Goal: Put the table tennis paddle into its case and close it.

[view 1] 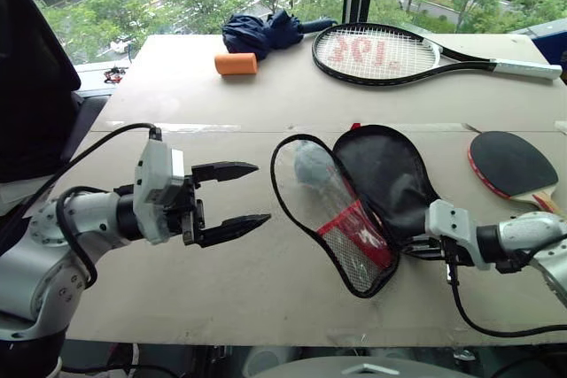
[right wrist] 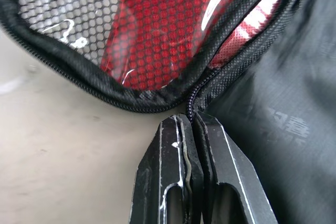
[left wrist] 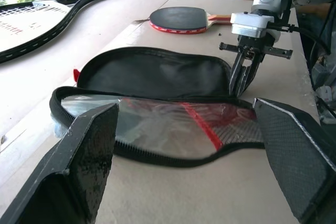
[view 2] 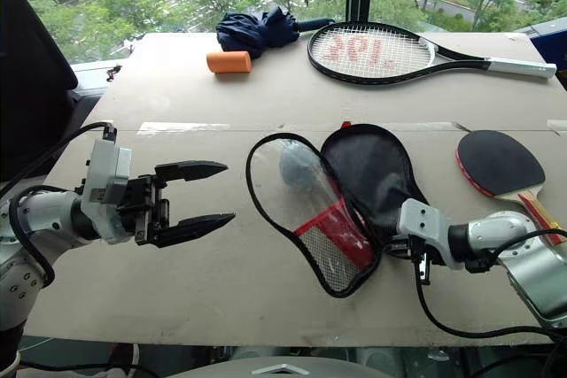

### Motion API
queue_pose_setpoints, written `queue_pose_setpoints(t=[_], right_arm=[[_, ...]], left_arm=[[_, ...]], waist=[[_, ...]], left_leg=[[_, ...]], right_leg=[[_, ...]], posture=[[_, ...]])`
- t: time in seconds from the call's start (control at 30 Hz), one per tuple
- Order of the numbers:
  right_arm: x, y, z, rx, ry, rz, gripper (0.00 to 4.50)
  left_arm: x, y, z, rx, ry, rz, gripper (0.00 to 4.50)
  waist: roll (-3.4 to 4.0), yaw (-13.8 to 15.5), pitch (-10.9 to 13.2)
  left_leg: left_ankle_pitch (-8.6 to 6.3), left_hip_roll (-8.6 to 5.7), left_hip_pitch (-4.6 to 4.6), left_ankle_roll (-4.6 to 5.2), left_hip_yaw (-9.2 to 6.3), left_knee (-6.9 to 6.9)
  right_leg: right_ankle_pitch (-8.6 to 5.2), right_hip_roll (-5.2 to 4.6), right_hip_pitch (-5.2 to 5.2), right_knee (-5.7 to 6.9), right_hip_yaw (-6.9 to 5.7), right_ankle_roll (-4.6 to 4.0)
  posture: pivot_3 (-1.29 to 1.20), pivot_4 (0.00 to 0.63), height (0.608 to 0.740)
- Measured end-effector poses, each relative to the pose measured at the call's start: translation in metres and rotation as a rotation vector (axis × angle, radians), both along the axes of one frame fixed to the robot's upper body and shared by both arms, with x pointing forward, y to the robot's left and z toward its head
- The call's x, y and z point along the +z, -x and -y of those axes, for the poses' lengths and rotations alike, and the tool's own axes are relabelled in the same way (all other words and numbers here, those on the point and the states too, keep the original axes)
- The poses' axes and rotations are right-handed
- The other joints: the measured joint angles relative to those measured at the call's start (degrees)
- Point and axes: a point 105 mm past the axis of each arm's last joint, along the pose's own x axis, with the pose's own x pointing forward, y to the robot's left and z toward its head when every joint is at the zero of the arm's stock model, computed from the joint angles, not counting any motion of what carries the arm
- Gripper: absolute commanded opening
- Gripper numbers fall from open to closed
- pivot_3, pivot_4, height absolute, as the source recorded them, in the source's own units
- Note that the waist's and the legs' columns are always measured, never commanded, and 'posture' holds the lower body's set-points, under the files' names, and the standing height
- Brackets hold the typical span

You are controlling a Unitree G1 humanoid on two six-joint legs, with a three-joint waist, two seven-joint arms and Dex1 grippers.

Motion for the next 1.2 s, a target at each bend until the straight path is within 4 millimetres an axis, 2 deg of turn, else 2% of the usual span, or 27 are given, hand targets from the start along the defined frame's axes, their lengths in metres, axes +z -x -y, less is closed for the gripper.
queue_pose_setpoints(t=[0.07, 0.1, 0.13, 0.2, 0.23, 0.33, 0.37, 0.4, 0.47, 0.6, 0.67, 0.83, 1.07, 1.2], right_arm=[[0.0, -0.002, 0.005, -0.001, 0.018, 0.012, 0.03], [0.0, -0.001, 0.009, -0.001, 0.036, 0.01, 0.57], [0.0, 0.0, 0.012, -0.002, 0.051, 0.002, 0.86], [0.001, 0.003, 0.014, -0.018, 0.03, -0.017, 1.89], [0.002, 0.004, 0.015, -0.025, 0.022, -0.021, 2.22], [0.015, 0.007, 0.02, -0.069, -0.02, 0.001, 3.72], [0.021, 0.005, 0.023, -0.089, -0.029, 0.025, 3.8], [0.027, 0.003, 0.027, -0.108, -0.036, 0.052, 4.46], [0.043, -0.004, 0.043, -0.233, -0.098, 0.102, 4.48], [0.06, -0.016, 0.111, -0.535, -0.031, 0.181, 4.48], [0.055, -0.014, 0.144, -0.656, 0.032, 0.172, 4.48], [0.045, -0.013, 0.19, -0.843, 0.113, 0.115, 4.48], [0.044, -0.02, 0.218, -0.903, 0.188, 0.037, 4.48], [0.038, -0.03, 0.215, -0.903, 0.146, -0.037, 4.48]], left_arm=[[0.001, -0.001, 0.003, -0.017, 0.001, 0.003, 4.2], [0.0, -0.001, 0.004, -0.019, 0.001, 0.0, 4.2], [0.0, -0.001, 0.004, -0.02, 0.002, -0.003, 4.2], [0.0, -0.001, 0.004, -0.02, 0.005, -0.003, 4.2], [0.0, -0.002, 0.004, -0.02, 0.005, -0.004, 4.2], [0.0, -0.002, 0.004, -0.024, 0.006, -0.006, 4.2], [0.0, -0.002, 0.004, -0.025, 0.006, -0.007, 4.2], [0.0, -0.002, 0.005, -0.028, 0.006, -0.006, 4.2], [0.004, -0.002, 0.009, -0.055, 0.014, -0.002, 4.2], [0.01, -0.002, 0.015, -0.095, 0.021, -0.003, 4.2], [0.015, -0.002, 0.017, -0.115, 0.013, 0.011, 4.2], [0.018, -0.004, 0.019, -0.155, -0.001, 0.017, 4.2], [0.016, -0.009, 0.016, -0.164, -0.014, 0.009, 4.2], [0.018, -0.011, 0.021, -0.181, -0.023, 0.019, 4.2]], waist=[[0.0, 0.0, 0.01], [-0.01, -0.01, 0.01], [-0.03, 0.0, 0.02], [-0.05, 0.0, 0.04], [-0.05, 0.01, 0.04], [-0.06, 0.09, 0.05], [-0.07, 0.08, 0.06], [-0.07, 0.02, 0.06], [-0.08, 0.2, 0.08], [-0.11, 0.33, 0.1], [-0.1, 0.13, 0.1], [0.07, -0.57, 0.13], [0.07, -1.29, 0.15], [0.07, -1.38, 0.15]], left_leg=[[0.0, 0.0, 0.0, 0.0, 0.01, 0.0], [0.0, 0.0, 0.0, 0.0, 0.01, 0.0], [0.0, 0.0, 0.0, 0.0, 0.01, 0.0], [0.0, 0.0, -0.01, 0.0, -0.01, 0.0], [0.0, 0.0, -0.01, 0.0, -0.01, 0.0], [0.0, 0.0, -0.02, 0.0, 0.0, 0.0], [0.0, 0.0, -0.02, 0.0, 0.0, 0.0], [0.0, 0.0, -0.02, 0.0, 0.0, 0.0], [0.0, 0.0, -0.03, 0.0, -0.02, 0.0], [0.0, -0.02, -0.03, 0.0, -0.01, 0.03], [0.01, 0.0, -0.02, -0.01, -0.02, 0.02], [0.02, 0.0, 0.02, -0.01, 0.18, 0.01], [0.01, 0.03, 0.01, 0.0, 0.19, 0.01], [0.02, 0.04, 0.0, 0.0, 0.22, 0.03]], right_leg=[[0.0, 0.0, 0.0, -0.01, 0.01, 0.0], [0.0, 0.0, 0.0, -0.02, 0.01, 0.0], [0.0, 0.0, 0.0, -0.02, 0.01, 0.0], [0.0, 0.0, 0.0, -0.02, -0.01, 0.0], [0.0, 0.0, 0.0, -0.02, -0.01, 0.0], [0.0, 0.0, 0.0, -0.02, -0.01, 0.0], [0.0, 0.0, 0.01, -0.02, 0.0, 0.0], [0.0, 0.0, 0.0, -0.01, 0.0, 0.0], [0.0, -0.02, 0.01, -0.01, -0.03, 0.0], [0.01, -0.02, 0.04, -0.01, -0.05, 0.01], [0.0, 0.0, 0.02, 0.02, -0.07, 0.0], [0.0, 0.0, 0.01, 0.04, 0.12, 0.0], [0.0, 0.02, 0.0, 0.02, 0.1, 0.01], [0.0, 0.01, 0.0, 0.02, 0.12, 0.01]], posture=[[0.0, 0.15, 0.726], [0.0, 0.15, 0.726], [0.0, 0.15, 0.726], [0.0, 0.15, 0.726], [0.0, 0.15, 0.726], [0.0, 0.15, 0.726], [0.0, 0.15, 0.726], [0.0, 0.15, 0.726], [0.0, 0.15, 0.726], [0.0, 0.15, 0.726], [0.0, 0.15, 0.726], [0.0, 0.15, 0.726], [0.0, 0.15, 0.726], [0.0, 0.15, 0.726]])
